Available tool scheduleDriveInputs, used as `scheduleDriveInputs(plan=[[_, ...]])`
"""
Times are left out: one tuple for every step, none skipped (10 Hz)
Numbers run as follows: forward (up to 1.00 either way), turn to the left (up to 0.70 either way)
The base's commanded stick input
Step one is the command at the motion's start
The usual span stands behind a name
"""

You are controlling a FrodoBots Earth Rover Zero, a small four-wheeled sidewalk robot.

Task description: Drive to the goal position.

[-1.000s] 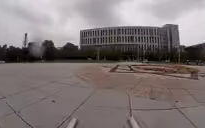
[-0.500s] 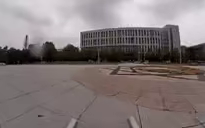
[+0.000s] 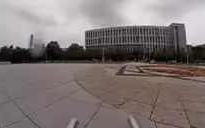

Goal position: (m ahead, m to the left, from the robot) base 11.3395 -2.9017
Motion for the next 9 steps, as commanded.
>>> scheduleDriveInputs(plan=[[0.85, 0.03], [0.85, 0.00], [0.85, 0.00], [0.85, 0.00], [0.85, 0.00], [0.85, 0.00], [0.85, 0.00], [0.85, 0.00], [0.85, 0.00]])
